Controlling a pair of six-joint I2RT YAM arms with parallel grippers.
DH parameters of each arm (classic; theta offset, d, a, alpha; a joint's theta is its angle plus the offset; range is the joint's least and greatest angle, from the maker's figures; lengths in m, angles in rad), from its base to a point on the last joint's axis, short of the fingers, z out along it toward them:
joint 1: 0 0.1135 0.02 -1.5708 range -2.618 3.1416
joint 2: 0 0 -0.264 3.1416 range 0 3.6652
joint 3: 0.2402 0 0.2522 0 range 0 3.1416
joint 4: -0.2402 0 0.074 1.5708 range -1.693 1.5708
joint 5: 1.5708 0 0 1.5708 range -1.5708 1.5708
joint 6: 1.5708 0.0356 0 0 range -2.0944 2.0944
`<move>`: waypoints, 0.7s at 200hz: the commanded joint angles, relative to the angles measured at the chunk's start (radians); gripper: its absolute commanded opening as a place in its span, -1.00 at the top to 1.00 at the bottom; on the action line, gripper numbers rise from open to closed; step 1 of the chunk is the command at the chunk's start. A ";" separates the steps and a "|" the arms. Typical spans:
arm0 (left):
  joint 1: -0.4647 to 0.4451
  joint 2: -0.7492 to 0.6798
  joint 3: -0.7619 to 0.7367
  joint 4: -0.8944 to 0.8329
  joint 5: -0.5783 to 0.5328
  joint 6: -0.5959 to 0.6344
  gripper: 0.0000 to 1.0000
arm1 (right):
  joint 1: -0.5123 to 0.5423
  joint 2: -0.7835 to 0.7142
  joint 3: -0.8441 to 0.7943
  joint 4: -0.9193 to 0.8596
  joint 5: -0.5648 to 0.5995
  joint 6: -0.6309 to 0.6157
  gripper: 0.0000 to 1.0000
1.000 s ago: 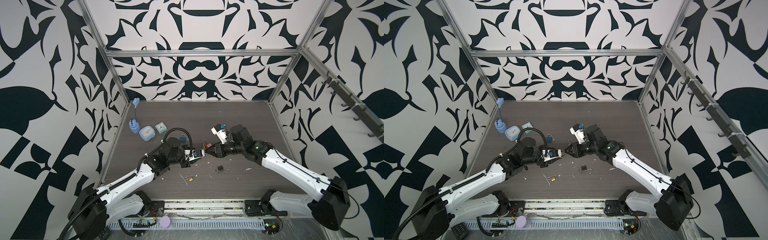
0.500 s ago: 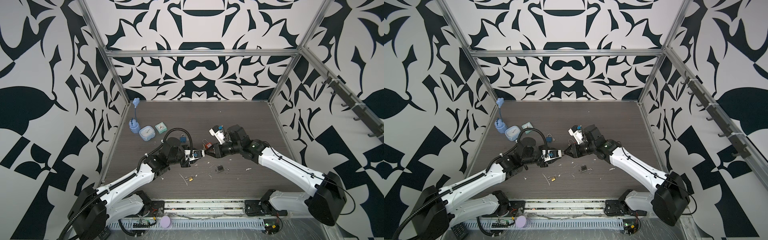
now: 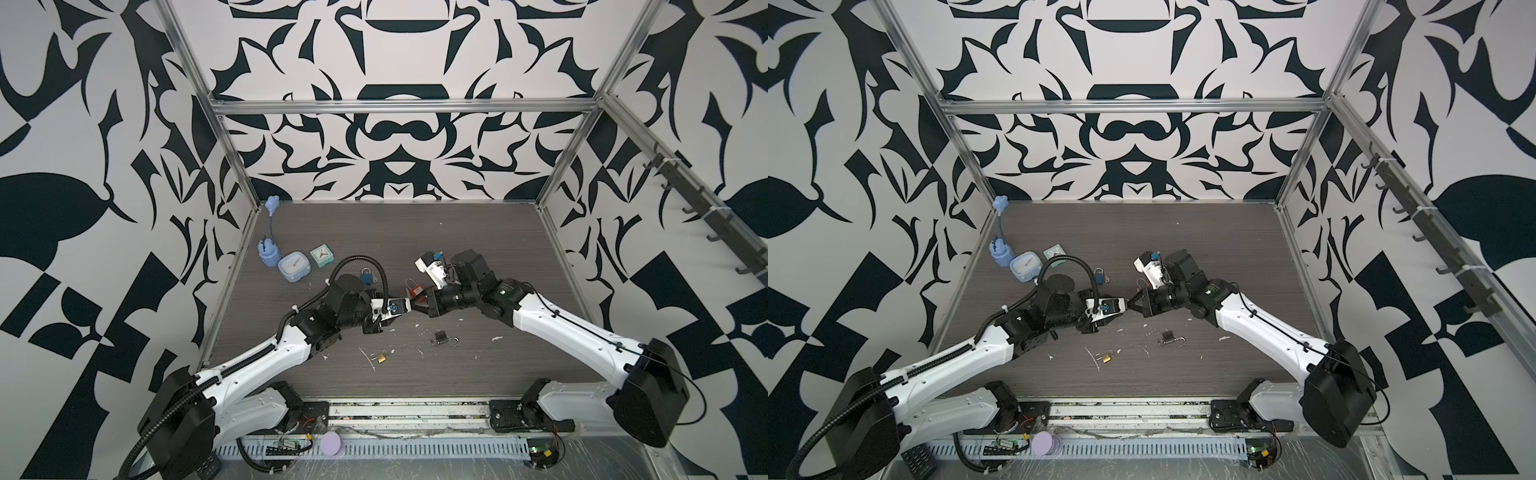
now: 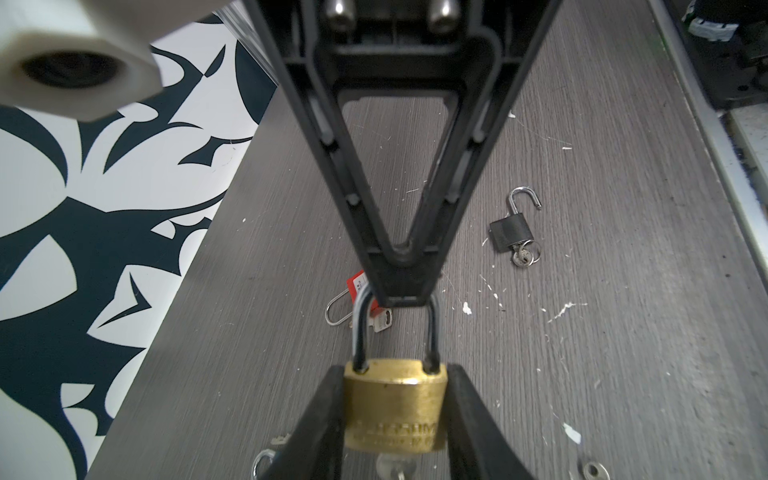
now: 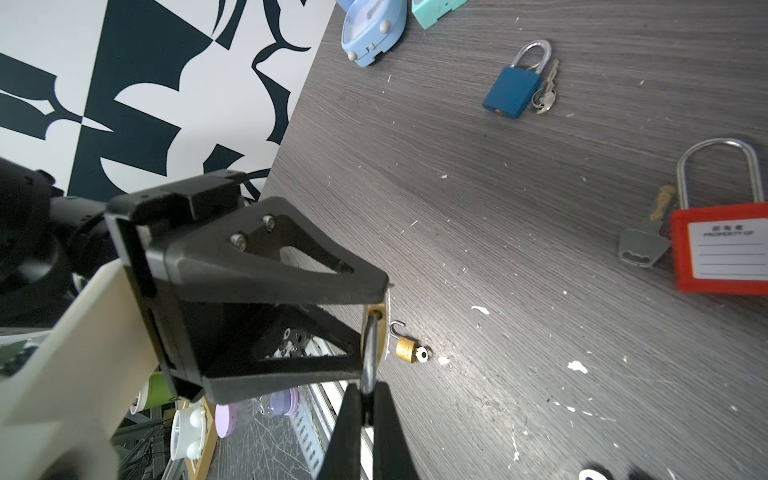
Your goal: Lock with the key
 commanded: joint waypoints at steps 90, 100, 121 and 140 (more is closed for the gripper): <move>-0.030 0.010 0.033 0.211 -0.005 -0.024 1.00 | 0.006 0.035 -0.021 0.065 -0.047 0.036 1.00; -0.030 0.011 0.036 0.217 -0.001 -0.027 1.00 | 0.007 0.039 -0.025 0.069 -0.049 0.037 1.00; -0.032 0.014 0.046 0.224 0.014 -0.032 1.00 | 0.007 0.049 -0.031 0.081 -0.058 0.037 1.00; -0.033 0.018 0.060 0.227 0.029 -0.032 1.00 | 0.008 0.063 -0.041 0.091 -0.069 0.034 1.00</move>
